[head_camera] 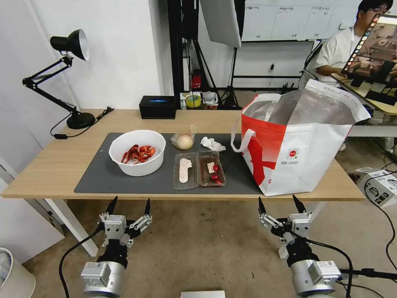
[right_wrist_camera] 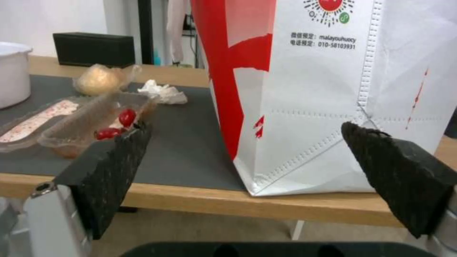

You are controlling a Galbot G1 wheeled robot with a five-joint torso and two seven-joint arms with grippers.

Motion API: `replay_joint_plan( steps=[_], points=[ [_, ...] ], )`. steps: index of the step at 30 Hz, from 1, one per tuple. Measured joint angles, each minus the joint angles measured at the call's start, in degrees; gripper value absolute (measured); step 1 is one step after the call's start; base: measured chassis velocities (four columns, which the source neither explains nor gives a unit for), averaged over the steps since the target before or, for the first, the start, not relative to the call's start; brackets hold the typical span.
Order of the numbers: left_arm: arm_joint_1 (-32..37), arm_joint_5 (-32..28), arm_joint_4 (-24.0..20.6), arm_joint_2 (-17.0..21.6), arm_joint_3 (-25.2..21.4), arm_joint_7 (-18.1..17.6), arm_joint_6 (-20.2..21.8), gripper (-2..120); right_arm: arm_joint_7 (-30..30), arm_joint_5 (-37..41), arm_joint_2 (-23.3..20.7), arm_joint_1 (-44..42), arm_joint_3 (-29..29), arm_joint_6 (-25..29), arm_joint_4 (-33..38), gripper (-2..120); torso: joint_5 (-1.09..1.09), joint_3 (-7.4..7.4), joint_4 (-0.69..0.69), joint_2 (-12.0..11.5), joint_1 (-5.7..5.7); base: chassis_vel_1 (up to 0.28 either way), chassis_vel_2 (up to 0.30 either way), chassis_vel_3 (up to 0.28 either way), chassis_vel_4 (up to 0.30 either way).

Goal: Pick up the trash from the table and place it into the takeout bag.

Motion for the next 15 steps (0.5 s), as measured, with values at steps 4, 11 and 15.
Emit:
replay_joint_plan(
  steps=[4, 11, 15],
  points=[
    [0.0, 0.0, 0.0, 0.0, 0.0, 0.0, 0.0, 100, 0.0, 0.0, 0.0, 0.0, 0.0, 0.0, 0.0, 100, 0.0, 0.0, 0.0, 0.0, 0.0, 0.0, 0.0, 0.0, 0.0],
    [0.0, 0.0, 0.0, 0.0, 0.0, 0.0, 0.0, 100, 0.0, 0.0, 0.0, 0.0, 0.0, 0.0, 0.0, 100, 0.0, 0.0, 0.0, 0.0, 0.0, 0.0, 0.0, 0.0, 0.0],
    [0.0, 0.0, 0.0, 0.0, 0.0, 0.0, 0.0, 100, 0.0, 0.0, 0.0, 0.0, 0.0, 0.0, 0.0, 100, 0.0, 0.0, 0.0, 0.0, 0.0, 0.0, 0.0, 0.0, 0.0]
  ],
)
